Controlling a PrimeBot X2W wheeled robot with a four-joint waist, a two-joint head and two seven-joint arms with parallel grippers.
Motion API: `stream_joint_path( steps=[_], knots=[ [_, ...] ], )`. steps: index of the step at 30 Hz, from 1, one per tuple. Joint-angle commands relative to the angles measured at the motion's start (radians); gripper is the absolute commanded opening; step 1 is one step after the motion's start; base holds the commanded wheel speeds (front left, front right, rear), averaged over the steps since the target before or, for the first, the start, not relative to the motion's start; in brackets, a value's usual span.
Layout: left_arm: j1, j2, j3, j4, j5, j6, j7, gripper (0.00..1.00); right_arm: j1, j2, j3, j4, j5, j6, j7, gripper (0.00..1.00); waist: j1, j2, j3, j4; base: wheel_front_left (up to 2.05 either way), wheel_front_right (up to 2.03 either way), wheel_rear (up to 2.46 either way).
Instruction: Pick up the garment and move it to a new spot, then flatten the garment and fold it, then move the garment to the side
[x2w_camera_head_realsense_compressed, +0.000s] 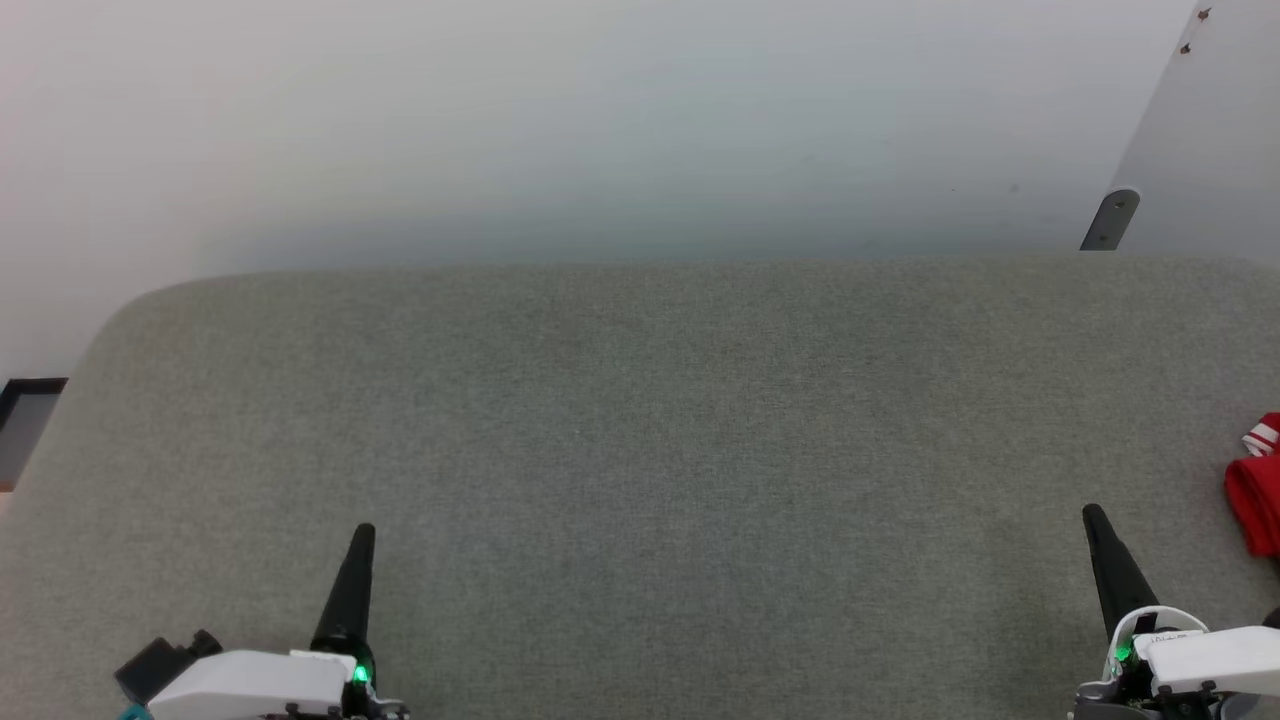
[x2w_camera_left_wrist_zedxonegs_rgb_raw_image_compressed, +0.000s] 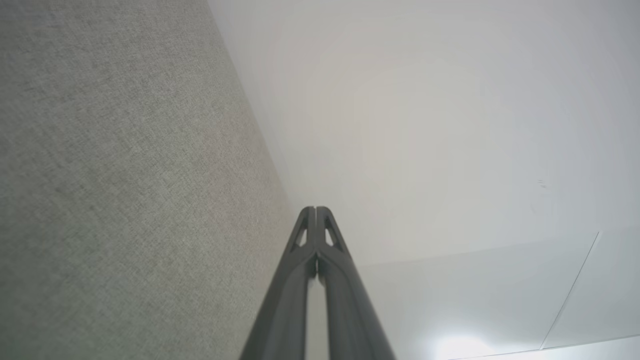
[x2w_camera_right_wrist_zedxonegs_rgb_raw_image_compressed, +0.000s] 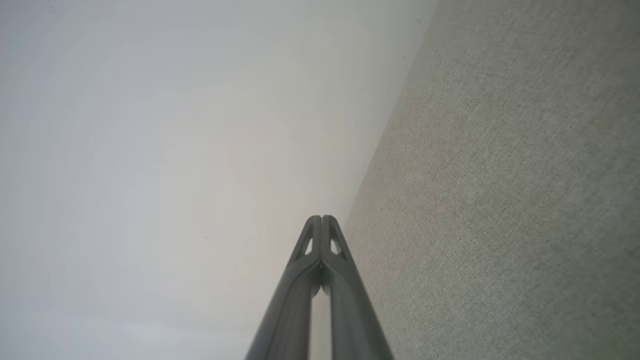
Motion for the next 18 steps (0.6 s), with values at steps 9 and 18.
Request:
stream_joint_path(
  steps=[9,18],
  knots=[
    [-0.031,-0.001,0.009,0.008,-0.082,-0.003,0.024,0.00,-0.028,0.008,-0.011,0.011,0.083,0.000,0.015,0.00,-0.0001,0.0000,0.003,-0.004,0.00,0.00,0.00],
    [-0.045,-0.003,0.014,0.016,-0.145,-0.003,0.043,0.00,-0.037,0.014,-0.015,0.022,0.142,0.000,0.027,0.00,-0.0001,0.0000,0.005,-0.008,0.00,0.00,0.00]
  ],
)
